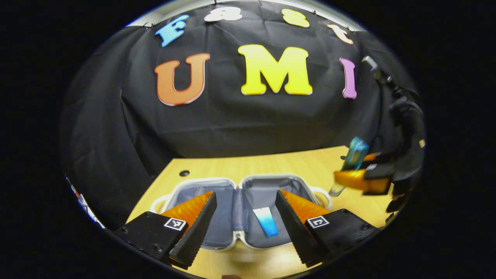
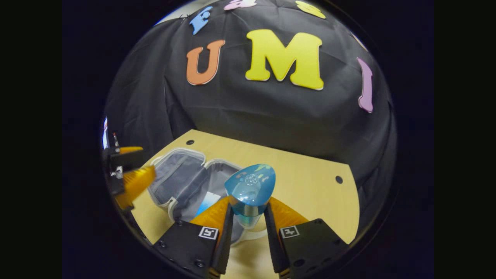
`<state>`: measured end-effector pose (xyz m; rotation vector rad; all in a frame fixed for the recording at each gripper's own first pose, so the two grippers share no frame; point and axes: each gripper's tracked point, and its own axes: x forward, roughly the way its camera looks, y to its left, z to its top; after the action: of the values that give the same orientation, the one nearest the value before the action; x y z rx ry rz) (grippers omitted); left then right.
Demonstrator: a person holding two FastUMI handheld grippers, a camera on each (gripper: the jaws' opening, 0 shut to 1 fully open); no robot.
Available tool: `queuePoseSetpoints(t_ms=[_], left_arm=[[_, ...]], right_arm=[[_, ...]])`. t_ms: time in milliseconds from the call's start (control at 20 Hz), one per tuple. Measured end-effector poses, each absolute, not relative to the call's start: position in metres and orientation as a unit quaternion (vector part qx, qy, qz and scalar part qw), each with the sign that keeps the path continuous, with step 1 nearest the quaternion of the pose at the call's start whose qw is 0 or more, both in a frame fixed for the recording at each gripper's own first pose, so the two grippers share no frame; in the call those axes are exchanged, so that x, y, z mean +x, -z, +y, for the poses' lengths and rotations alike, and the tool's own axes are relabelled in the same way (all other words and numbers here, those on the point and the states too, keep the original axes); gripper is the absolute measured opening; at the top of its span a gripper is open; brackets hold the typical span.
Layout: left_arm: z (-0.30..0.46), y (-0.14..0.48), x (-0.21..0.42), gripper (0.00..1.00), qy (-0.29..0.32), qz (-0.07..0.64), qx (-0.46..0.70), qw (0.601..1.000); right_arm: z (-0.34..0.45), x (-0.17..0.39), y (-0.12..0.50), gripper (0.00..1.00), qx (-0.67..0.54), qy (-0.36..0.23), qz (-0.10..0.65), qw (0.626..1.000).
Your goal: First open the suitcase, pack the skin care products into it, and then close the suitcase.
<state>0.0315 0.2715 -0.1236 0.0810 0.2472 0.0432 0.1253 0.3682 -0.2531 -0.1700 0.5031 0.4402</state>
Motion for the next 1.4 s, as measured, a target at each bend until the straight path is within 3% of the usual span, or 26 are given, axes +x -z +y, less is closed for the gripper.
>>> queuePoseSetpoints(t_ms=[350, 550, 1400], left_arm=[[0.309, 0.063, -0.011, 0.98, -0.052, 0.061, -0.001, 0.997], [0.339, 0.053, -0.019, 0.99, -0.076, 0.050, -0.017, 0.996], [0.393, 0.067, -0.016, 0.99, -0.102, 0.071, 0.019, 0.992]], right_arm=[[0.433, 0.103, 0.344, 0.41, -0.104, -0.237, 0.332, 0.907], [0.431, 0.090, 0.381, 0.41, -0.105, -0.211, 0.389, 0.890], [0.442, 0.151, 0.415, 0.41, -0.025, -0.135, 0.458, 0.878]])
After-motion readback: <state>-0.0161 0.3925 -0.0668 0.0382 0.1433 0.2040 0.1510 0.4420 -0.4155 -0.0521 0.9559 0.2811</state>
